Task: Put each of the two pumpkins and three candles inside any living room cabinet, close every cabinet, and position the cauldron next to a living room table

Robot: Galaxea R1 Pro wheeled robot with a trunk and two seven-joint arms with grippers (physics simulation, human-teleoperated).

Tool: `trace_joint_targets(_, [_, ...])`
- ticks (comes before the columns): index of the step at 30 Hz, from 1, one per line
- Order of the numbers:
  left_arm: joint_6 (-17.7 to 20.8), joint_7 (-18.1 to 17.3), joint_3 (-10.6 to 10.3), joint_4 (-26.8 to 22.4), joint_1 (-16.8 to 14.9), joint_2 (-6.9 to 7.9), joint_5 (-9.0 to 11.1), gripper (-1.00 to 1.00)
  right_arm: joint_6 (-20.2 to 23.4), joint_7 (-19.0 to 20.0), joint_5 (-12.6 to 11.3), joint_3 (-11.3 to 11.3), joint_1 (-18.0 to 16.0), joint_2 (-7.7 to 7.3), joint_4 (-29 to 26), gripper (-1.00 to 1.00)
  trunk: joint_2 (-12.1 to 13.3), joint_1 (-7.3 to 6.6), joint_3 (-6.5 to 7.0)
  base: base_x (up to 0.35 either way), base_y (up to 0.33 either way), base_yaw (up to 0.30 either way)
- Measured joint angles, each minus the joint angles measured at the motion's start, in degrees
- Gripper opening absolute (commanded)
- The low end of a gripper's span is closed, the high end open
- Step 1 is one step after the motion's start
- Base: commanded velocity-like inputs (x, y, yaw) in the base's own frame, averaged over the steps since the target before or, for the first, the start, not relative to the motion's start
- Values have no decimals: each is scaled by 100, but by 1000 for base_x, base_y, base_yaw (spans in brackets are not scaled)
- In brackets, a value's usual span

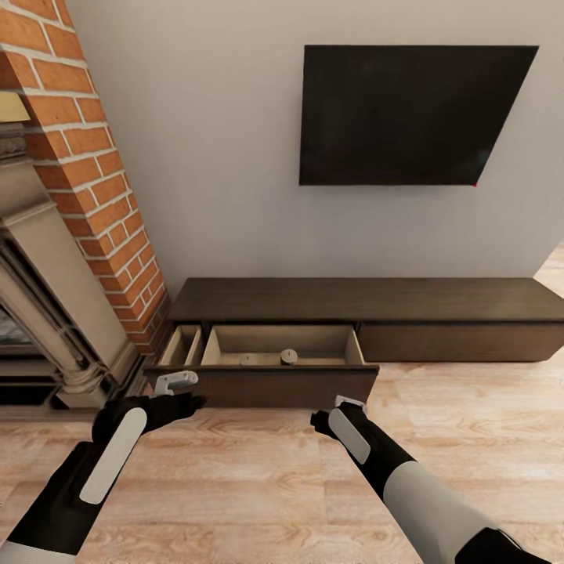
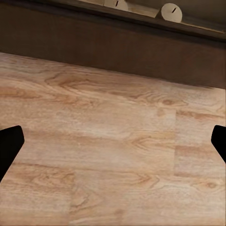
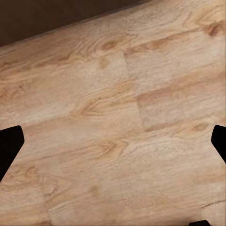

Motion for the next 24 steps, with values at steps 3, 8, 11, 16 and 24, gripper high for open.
trace_joint_targets(3, [-117, -1, -76, 217, -4, -6, -29, 100, -15, 0, 0, 25, 0, 0, -4, 100, -120, 65, -54, -11, 0, 0])
trace_joint_targets(8, [-532, 2, -332, 391, -8, -7, -41, 100, -27, 2, 2, 93, 0, 0, -6, 100, -321, 175, -144, -2, 0, 0])
trace_joint_targets(11, [-669, 6, -437, 478, -8, -9, -155, 100, -268, 15, 3, 112, 0, 0, -3, 100, -441, 241, -198, 0, 0, 0])
trace_joint_targets(16, [-836, 1, -449, 520, -9, -7, -514, 100, -848, 14, 334, 653, 1, 0, 35, 100, -642, 351, -287, 0, 0, 0])
trace_joint_targets(24, [-1418, 0, -703, 793, -8, -8, -549, 100, -1723, 38, 522, 836, 1, 0, 94, 100, -963, 527, -431, 0, 0, 0])
